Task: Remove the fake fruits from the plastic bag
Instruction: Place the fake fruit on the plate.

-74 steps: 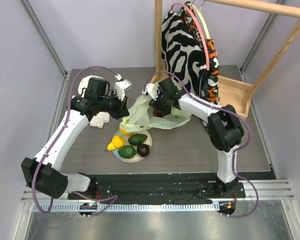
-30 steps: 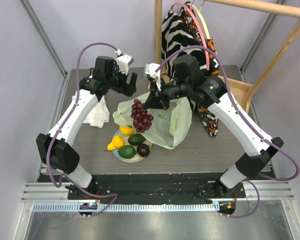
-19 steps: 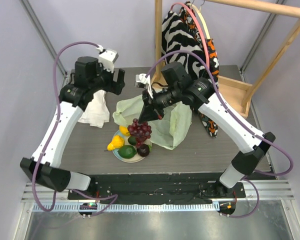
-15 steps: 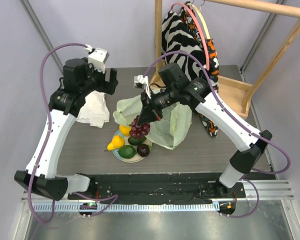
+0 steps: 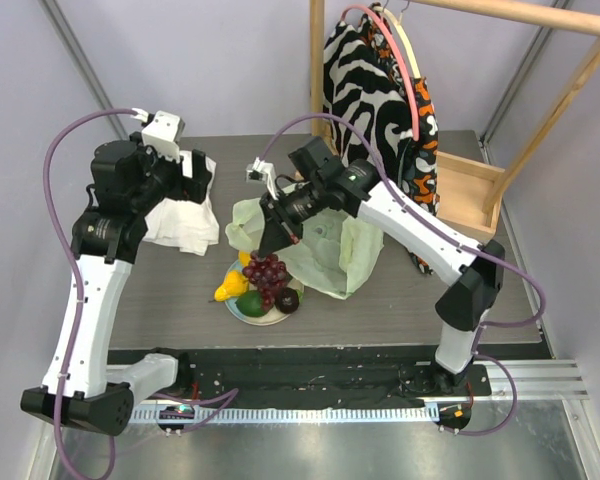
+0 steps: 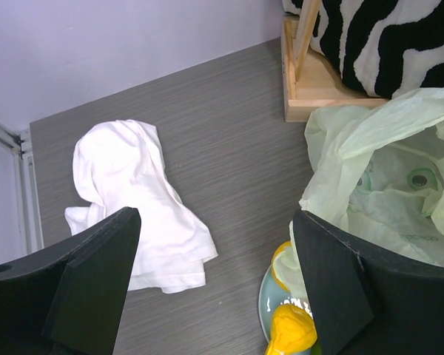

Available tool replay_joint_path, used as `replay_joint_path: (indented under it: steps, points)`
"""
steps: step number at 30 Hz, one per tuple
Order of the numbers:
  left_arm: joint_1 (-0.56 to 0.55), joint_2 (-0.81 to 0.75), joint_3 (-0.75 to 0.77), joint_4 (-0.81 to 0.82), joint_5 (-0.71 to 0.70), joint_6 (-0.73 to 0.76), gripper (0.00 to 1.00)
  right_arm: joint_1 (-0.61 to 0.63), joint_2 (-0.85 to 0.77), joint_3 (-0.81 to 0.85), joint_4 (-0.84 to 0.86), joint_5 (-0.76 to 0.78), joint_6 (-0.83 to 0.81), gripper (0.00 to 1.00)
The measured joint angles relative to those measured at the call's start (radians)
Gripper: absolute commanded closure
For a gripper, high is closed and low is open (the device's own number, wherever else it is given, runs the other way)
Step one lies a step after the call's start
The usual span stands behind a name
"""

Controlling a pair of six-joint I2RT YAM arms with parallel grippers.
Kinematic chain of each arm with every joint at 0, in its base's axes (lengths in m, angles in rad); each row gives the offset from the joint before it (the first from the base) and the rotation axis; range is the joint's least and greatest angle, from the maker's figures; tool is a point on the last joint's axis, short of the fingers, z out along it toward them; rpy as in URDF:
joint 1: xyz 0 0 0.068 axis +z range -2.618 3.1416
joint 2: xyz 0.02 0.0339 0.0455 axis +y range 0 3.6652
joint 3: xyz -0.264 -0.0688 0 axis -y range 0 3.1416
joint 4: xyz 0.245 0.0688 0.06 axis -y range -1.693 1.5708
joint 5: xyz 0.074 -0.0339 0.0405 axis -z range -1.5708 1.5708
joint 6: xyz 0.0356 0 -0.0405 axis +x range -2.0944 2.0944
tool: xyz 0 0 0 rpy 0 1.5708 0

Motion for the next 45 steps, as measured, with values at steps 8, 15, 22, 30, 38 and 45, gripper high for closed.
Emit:
replay_joint_path:
  steps: [8, 15, 22, 30, 38, 45]
  points:
    - [0.030, -0.003, -0.010, 0.000, 0.033, -0.024, 0.12, 0.031, 0.172, 0.114, 0.086, -0.019, 0.078, 0.99]
    - [0.043, -0.004, -0.014, 0.000, 0.060, -0.043, 0.12, 0.021, 0.224, 0.154, 0.076, -0.019, 0.017, 0.99]
    - [0.049, -0.003, -0.021, 0.001, 0.091, -0.055, 0.13, -0.050, 0.220, 0.072, 0.042, 0.002, -0.076, 0.77]
    - [0.049, 0.022, -0.038, 0.002, 0.125, -0.085, 0.13, -0.082, 0.198, -0.046, -0.010, 0.055, -0.167, 0.53]
    - [0.049, 0.043, -0.047, 0.006, 0.140, -0.103, 0.14, -0.075, 0.170, -0.022, -0.019, 0.084, -0.188, 0.50]
    - [0.049, 0.041, -0.066, -0.001, 0.173, -0.104, 0.13, -0.150, 0.134, -0.006, -0.039, 0.119, -0.196, 0.48]
